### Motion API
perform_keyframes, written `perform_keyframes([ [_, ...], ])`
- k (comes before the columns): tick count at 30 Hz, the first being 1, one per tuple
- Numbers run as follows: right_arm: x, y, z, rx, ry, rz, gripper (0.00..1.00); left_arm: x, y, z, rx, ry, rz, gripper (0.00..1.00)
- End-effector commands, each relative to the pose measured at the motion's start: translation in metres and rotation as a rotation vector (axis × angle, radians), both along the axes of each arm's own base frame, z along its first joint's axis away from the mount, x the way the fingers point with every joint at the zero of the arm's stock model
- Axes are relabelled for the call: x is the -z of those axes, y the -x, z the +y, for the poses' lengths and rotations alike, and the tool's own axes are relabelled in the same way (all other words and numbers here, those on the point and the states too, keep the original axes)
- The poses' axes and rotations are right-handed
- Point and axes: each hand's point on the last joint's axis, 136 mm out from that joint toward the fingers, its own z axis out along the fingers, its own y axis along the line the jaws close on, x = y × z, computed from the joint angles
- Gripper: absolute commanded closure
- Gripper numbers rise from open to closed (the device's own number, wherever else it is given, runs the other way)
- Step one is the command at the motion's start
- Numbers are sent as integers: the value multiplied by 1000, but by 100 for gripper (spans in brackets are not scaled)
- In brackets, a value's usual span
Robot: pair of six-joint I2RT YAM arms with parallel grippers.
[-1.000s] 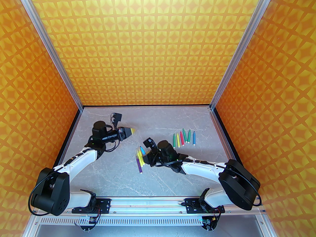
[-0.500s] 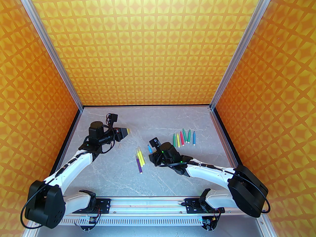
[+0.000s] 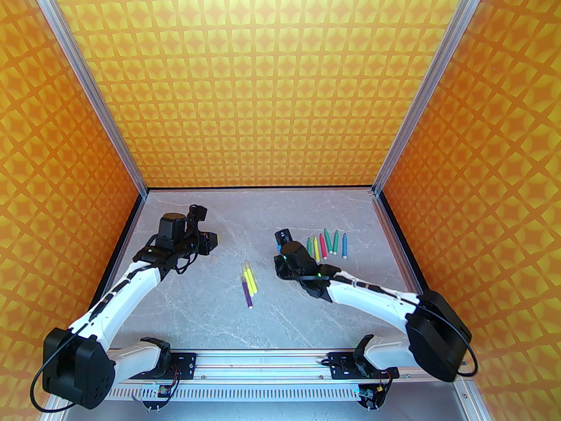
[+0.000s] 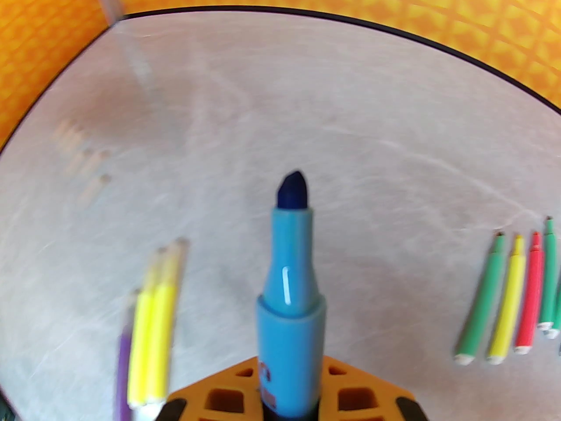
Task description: Open the pen caps
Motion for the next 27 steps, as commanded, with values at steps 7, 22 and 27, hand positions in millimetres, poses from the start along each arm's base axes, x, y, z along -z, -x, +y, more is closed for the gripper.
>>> perform_keyframes([
  [7,12,-33,-33,145,116,58,100,49,-6,26,-76,-219,177,100],
  [22,50,-61,-67,249,152,150,100,112,-32,3,-40,-288,324,100],
  [27,62,-68,-67,262,167,176,100,127,-30,1,-32,-301,361,100],
])
